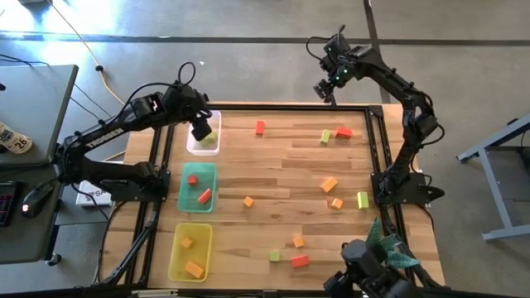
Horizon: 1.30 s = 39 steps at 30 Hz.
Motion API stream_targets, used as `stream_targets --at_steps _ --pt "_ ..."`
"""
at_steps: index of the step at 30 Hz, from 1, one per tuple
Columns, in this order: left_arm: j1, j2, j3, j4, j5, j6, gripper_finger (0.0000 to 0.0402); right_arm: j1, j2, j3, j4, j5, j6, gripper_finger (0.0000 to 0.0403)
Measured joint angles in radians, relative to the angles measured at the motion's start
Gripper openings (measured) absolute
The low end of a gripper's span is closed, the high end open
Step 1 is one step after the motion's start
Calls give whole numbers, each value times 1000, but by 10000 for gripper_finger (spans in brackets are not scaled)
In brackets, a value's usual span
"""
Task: Sort & place blocks by color
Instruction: Put the green rectangular block into the transparent bin
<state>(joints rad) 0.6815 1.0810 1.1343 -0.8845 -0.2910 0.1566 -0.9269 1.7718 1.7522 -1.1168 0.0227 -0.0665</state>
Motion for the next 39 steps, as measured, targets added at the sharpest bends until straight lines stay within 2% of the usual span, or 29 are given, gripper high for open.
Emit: stream_targets --at_steps 6,13,18,24,27,34,39 --pt "0 12 0 0 1 0 223 25 4 -35 -15 -68 62 243" --pt "0 28 0 0 1 0 223 116 4 -35 -21 -14 42 243" --pt "0 36 0 0 17 0 223 184 4 -36 36 -37 78 243" --pt "0 36 0 0 18 0 223 266 13 -36 226 -62 239 243" --pt "-1 36 0 0 18 2 223 288 31 -36 267 -10 362 243" --pt "-1 36 0 -1 18 3 223 294 83 -36 266 190 705 243" --pt "-1 36 0 -1 18 3 223 292 97 -36 265 193 863 243"
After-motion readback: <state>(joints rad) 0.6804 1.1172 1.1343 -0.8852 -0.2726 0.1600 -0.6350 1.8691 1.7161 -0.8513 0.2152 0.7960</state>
